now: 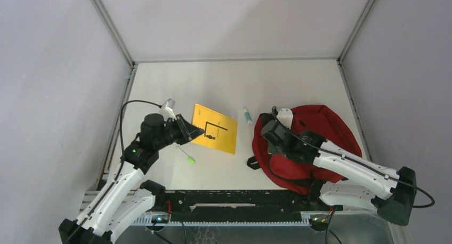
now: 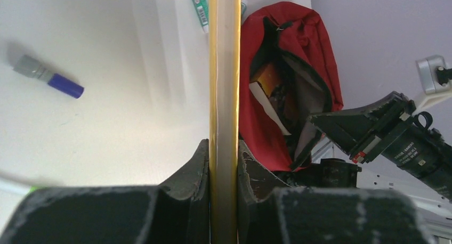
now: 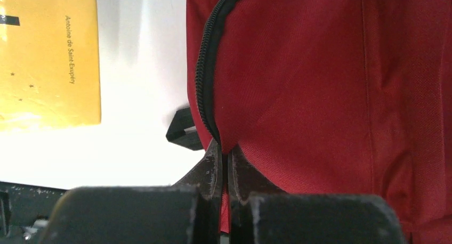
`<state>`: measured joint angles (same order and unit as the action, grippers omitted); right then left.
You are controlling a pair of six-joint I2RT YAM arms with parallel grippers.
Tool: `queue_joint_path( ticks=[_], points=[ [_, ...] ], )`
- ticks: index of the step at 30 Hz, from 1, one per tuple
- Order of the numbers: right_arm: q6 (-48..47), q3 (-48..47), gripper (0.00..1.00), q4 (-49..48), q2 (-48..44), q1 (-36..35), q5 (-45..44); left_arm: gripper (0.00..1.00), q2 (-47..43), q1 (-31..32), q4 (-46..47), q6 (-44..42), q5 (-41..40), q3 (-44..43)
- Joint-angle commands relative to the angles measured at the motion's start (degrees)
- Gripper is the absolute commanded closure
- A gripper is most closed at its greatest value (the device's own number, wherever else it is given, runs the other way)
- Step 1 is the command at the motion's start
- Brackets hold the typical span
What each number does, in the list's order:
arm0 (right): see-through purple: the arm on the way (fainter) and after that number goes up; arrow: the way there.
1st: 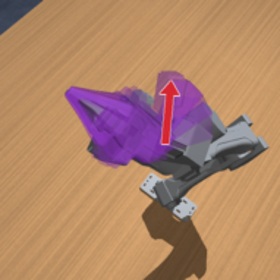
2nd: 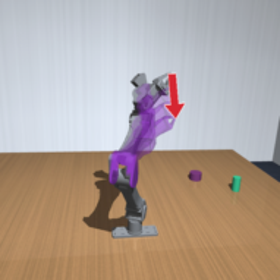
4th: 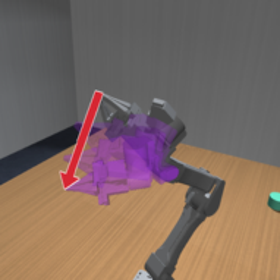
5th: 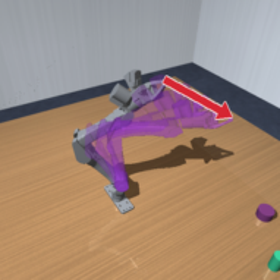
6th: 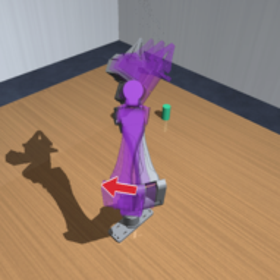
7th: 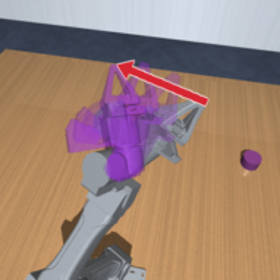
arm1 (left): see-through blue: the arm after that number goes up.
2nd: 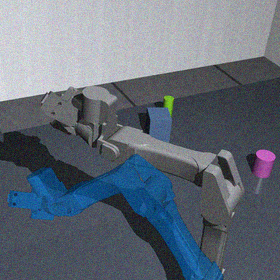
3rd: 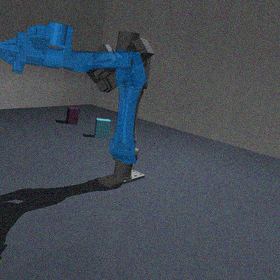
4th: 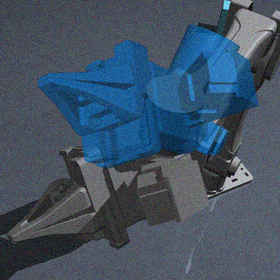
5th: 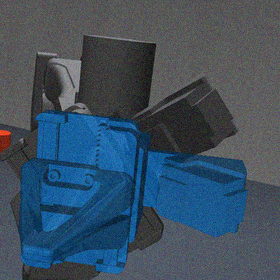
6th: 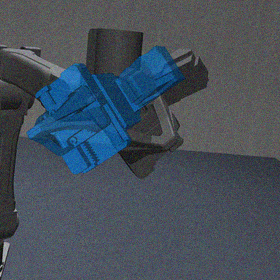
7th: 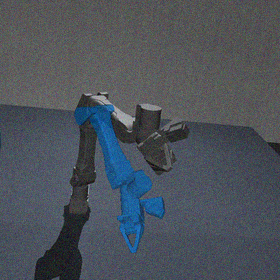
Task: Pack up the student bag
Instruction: Place the book in the student bag.
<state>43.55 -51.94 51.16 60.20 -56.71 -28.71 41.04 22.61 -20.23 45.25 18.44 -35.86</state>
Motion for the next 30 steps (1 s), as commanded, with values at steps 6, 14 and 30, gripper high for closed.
queue_joint_path(
  ticks=[6, 14, 30],
  points=[
    [-10.34, -1.98, 1.0, -7.18, -12.62, 22.66, 31.6, 1.0, 0.48, 10.94, 17.84, 9.93, -1.58, 0.7],
    [-9.65, -1.93, 1.0, -7.01, -15.4, 35.97, 43.57, 1.0, 5.76, 23.29, 41.42, 26.09, -14.0, 8.55],
    [-6.01, -1.49, 1.0, -11.36, -16.45, 36.4, 44.34, 1.0, 37.93, 34.48, 68.38, 36.76, -28.22, 0.25]
  ],
)
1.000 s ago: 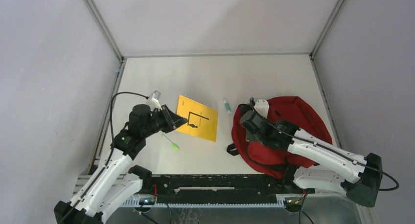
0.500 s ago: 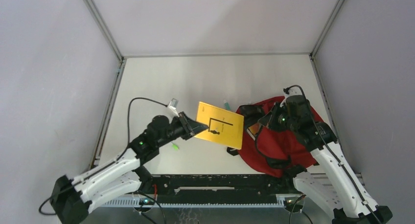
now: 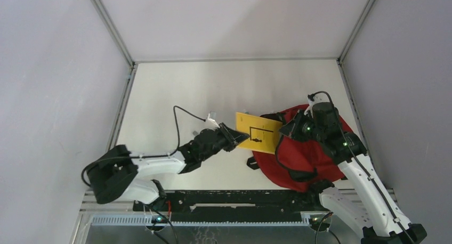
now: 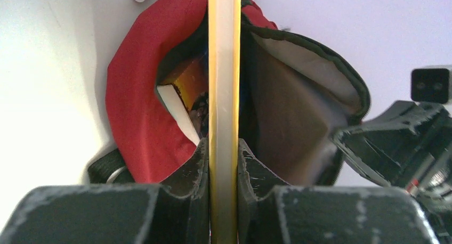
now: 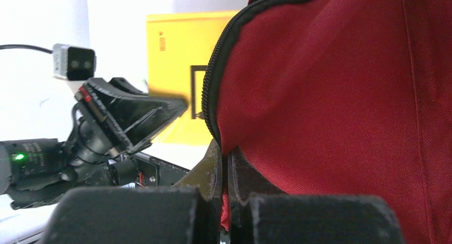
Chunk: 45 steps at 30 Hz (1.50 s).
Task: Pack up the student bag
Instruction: Place the book in the student bag.
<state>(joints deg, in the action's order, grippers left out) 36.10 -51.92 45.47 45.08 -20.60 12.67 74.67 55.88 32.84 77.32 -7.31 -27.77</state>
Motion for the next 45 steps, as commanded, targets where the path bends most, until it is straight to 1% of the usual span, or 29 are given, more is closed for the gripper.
queue_joint_path(
  ticks=[1, 5, 8, 10, 14, 16, 20, 21, 23, 26, 27, 29, 31, 35, 38, 42, 43, 44, 45],
  points=[
    [1.46, -1.52, 1.0, -5.46, -1.33, 0.3, 2.98, 1.0, 6.26, 1.32, 14.31, 5.98, -3.34, -8.89],
    [0.66, -1.54, 1.0, -4.89, -2.35, 0.43, 3.67, 1.0, 13.21, 1.49, 13.38, 10.65, -3.9, -12.94],
    [0.2, -1.53, 1.0, -4.28, -2.83, 0.9, 5.2, 1.0, 16.85, 2.49, 13.09, 14.03, -4.16, -15.67],
    [0.12, -1.57, 1.0, -3.89, -3.11, 1.29, 5.59, 1.0, 19.01, 3.61, 10.94, 17.01, -4.9, -17.41],
    [-1.22, -1.54, 1.0, -2.74, -4.15, 1.88, 3.78, 1.0, 24.12, 4.69, 9.42, 24.58, -3.18, -19.16],
    [-2.04, -1.6, 1.0, -2.4, -4.76, 2.6, 3.46, 1.0, 25.81, 4.98, 8.86, 23.83, -1.45, -20.38],
    [-2.9, -1.54, 1.0, -2.17, -4.54, 4.6, 4.81, 1.0, 27.41, 6.61, 2.62, 21.51, 1.29, -23.34],
    [-3.14, -1.52, 1.0, -2.15, -4.21, 4.76, 4.89, 0.94, 27.79, 7.11, 1.56, 21.01, 1.67, -23.86],
    [-3.37, -1.52, 1.0, -2.22, -3.53, 4.79, 4.84, 0.77, 28.54, 7.99, -0.01, 20.26, 2.24, -24.97],
    [-3.29, -1.52, 1.0, -3.1, -3.07, 4.78, 5.32, 0.59, 30.2, 8.41, -0.31, 20.12, 3.68, -26.43],
    [-3.25, -1.52, 1.0, -3.39, -3.07, 4.78, 5.49, 0.55, 31.02, 8.45, -0.2, 20.54, 4.55, -26.88],
    [-3.3, -1.59, 1.0, -4.03, -3.05, 4.78, 5.63, 0.45, 32.81, 8.54, 0.81, 21.21, 6.64, -27.89],
    [-3.39, -1.59, 1.0, -4.05, -3.1, 4.78, 5.47, 0.35, 34.43, 8.75, 1.75, 21.63, 10.74, -29.19],
    [-3.45, -1.54, 1.0, -3.78, -3.1, 4.89, 5.33, 0.17, 35.35, 9.42, 0.98, 21.42, 15.63, -29.55],
    [-3.54, -1.55, 1.0, -3.81, -3.12, 4.89, 5.69, 0.13, 34.76, 9.43, 1.53, 22.94, 18.56, -27.3],
    [-3.52, -1.52, 1.0, -3.56, -3.37, 4.87, 5.62, 0.1, 33.79, 9.06, -0.03, 19.83, 22.47, -27.06],
    [-3.61, -1.53, 1.0, -3.56, -3.4, 4.88, 5.73, 0.04, 33.95, 8.87, -0.84, 18.87, 24.38, -27.73],
    [-3.6, -1.56, 1.0, -3.62, -3.48, 4.87, 5.85, 0.01, 34.34, 8.71, -1.51, 18.04, 26.51, -28.42],
    [-3.63, -1.54, 1.0, -3.53, -3.68, 4.87, 5.94, 0.0, 34.78, 8.57, -1.62, 17.49, 28.46, -28.79]
  ],
)
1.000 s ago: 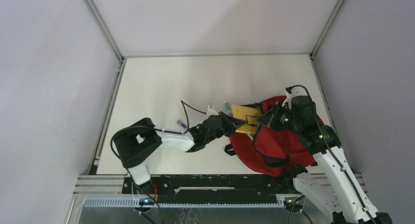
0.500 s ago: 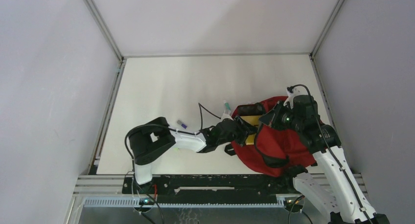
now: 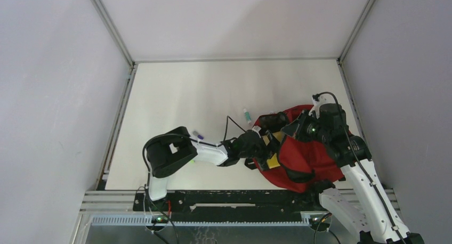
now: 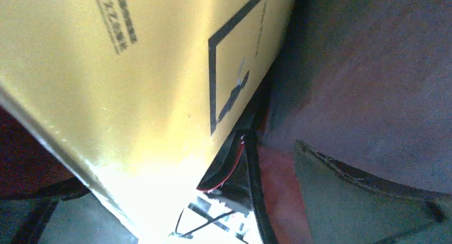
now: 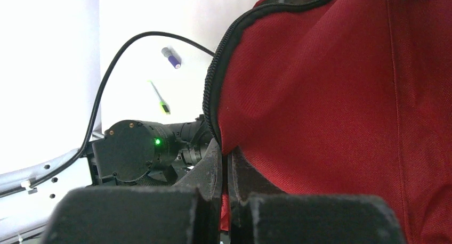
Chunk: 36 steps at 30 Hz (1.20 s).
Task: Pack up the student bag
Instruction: Place the book in the student bag.
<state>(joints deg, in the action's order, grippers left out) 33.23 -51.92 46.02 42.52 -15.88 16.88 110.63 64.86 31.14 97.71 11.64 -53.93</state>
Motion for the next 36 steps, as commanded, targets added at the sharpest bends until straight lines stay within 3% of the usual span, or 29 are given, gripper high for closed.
queue_joint_path(
  ticks=[1, 4, 10, 16, 21, 30, 36],
  points=[
    [-0.83, -1.54, 1.0, -3.95, -1.3, 0.15, 1.79, 0.0, -0.86, -0.48, 0.13, -3.33, 10.8, -2.69],
    [-0.83, -1.56, 1.0, -3.45, -1.58, 0.15, 1.54, 0.0, -0.65, -0.52, -0.01, -5.19, 12.61, -1.88],
    [-1.24, -1.59, 1.0, -3.13, -2.42, 0.22, 0.77, 0.0, -3.0, -0.52, -12.5, -15.49, 13.87, -2.38],
    [-0.99, -1.52, 1.0, -3.17, -2.39, 0.32, 0.83, 0.0, -7.78, -0.81, -28.67, -27.4, 9.41, -4.51],
    [-0.91, -1.49, 1.0, -3.55, -2.42, 0.33, 1.02, 0.01, -9.54, -1.49, -33.81, -30.94, 7.27, -4.38],
    [-0.88, -1.52, 1.0, -2.64, -3.58, 0.32, 0.87, 0.3, -10.93, -2.46, -42.56, -37.95, -0.99, -11.35],
    [-1.26, -1.52, 1.0, -1.57, -4.33, 0.41, 0.46, 0.34, -11.29, -2.56, -46.87, -42.14, -1.47, -14.95]
  ],
)
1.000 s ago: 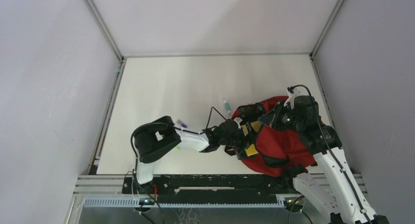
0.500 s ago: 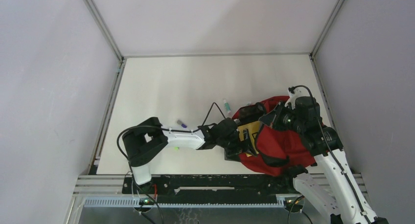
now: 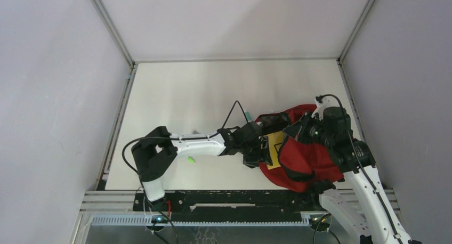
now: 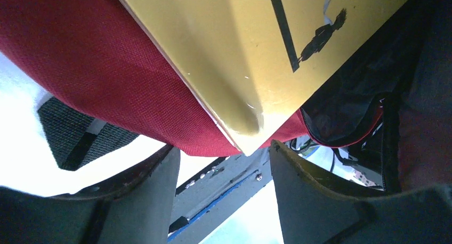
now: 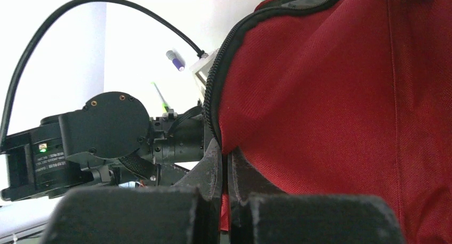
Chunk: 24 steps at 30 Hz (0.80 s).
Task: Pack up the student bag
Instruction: Place the book in the student bag.
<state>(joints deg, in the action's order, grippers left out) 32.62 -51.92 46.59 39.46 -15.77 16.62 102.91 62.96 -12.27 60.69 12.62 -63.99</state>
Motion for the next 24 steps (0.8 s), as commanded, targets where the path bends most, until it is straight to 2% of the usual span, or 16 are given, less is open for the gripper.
queue_joint_path(
  ticks=[1, 9, 14, 18, 24],
  points=[
    [-0.67, -1.52, 1.0, -2.06, -1.28, 0.29, 0.61, 0.34, -3.56, -0.65, -3.99, -5.6, -2.1, -5.18],
    [-0.78, -1.52, 1.0, -2.29, -0.92, 0.3, 0.63, 0.33, -6.36, -0.24, -7.74, -8.32, -1.23, -4.21],
    [-0.83, -1.52, 1.0, -2.21, -0.86, 0.3, 0.34, 0.32, -8.6, 0.24, -8.3, -10.35, -4.15, -4.14],
    [-0.74, -1.52, 1.0, -2.2, -1.04, 0.3, 0.25, 0.32, -6.04, -0.47, -6.95, -11.07, -6.74, -5.98],
    [-0.78, -1.52, 1.0, -2.88, -0.38, 0.3, 0.54, 0.36, -0.39, -1.34, -5.31, -11.98, -6.14, -9.55]
  ],
)
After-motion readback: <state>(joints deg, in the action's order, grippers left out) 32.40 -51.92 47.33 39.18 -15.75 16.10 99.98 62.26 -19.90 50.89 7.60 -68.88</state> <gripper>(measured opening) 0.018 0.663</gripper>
